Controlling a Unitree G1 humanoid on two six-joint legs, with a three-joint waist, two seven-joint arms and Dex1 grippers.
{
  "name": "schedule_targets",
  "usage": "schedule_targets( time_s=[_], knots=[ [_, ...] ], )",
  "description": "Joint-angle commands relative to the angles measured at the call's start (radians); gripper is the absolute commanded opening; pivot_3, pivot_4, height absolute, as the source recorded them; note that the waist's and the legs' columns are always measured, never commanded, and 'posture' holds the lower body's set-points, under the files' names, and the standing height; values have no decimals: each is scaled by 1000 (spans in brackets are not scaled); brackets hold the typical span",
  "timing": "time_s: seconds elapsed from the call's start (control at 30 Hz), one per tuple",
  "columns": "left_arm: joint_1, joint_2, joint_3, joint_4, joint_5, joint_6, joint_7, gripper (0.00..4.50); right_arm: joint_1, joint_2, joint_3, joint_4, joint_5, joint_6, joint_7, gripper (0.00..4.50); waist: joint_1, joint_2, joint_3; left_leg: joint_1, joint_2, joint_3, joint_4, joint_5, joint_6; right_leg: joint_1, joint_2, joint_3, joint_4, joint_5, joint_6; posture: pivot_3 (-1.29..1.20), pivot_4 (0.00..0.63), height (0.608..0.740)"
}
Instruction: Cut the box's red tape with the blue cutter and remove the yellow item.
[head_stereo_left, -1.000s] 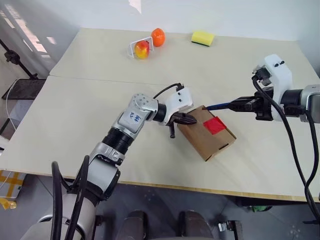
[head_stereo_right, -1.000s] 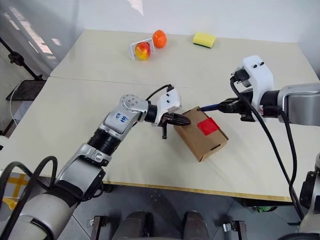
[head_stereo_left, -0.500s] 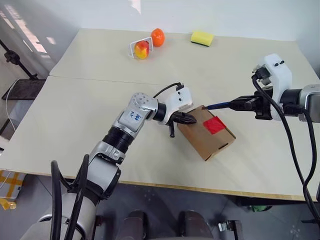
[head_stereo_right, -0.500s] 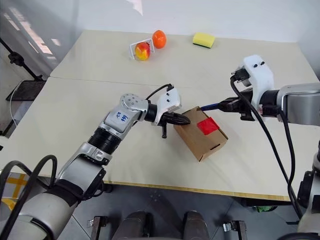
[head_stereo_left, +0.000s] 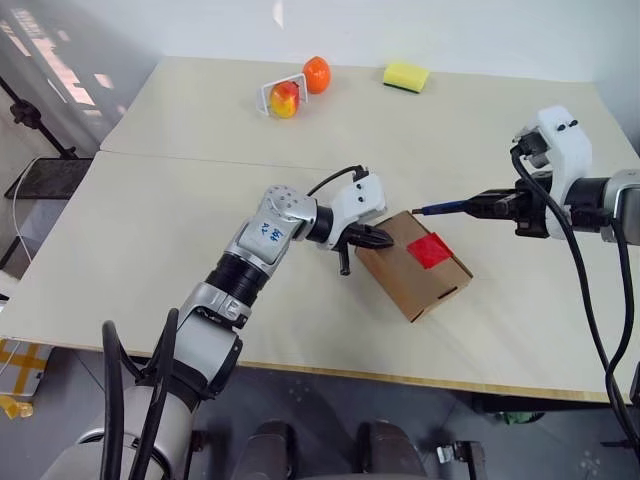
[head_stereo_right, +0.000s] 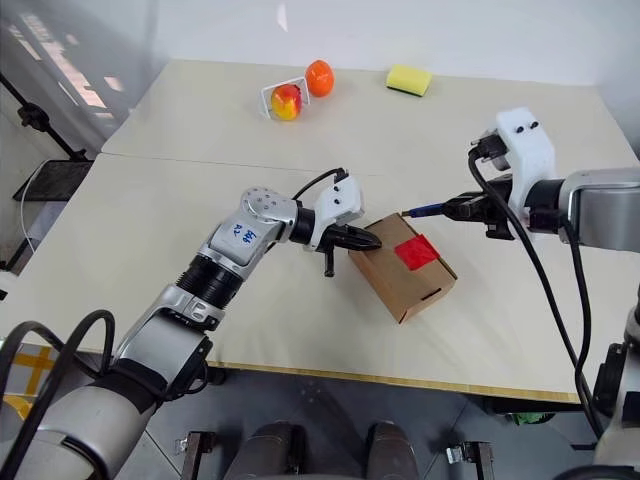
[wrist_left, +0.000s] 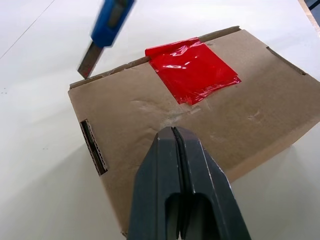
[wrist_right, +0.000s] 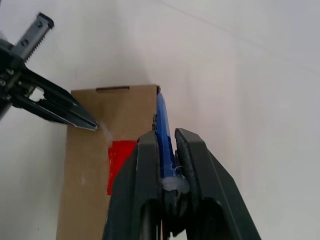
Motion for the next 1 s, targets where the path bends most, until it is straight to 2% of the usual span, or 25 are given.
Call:
schedule_targets(
  time_s=[0.03, 1.0],
  knots=[
    [-13, -6, 0, 1, 17, 3, -5, 0, 13, -7, -43, -18, 2, 5, 9, 166, 0, 0, 0, 0, 0, 0, 0, 0, 0, 0, 0, 0, 0, 0, 0, 0, 150, 740],
    [-14, -12, 4, 15, 30, 9, -8, 0, 11, -30, -91, -28, -15, 5, 40, 166, 0, 0, 0, -3, 0, -1, 6, 0, 0, 0, 0, -2, 3, 0, 0, 0, 150, 740]
  ],
)
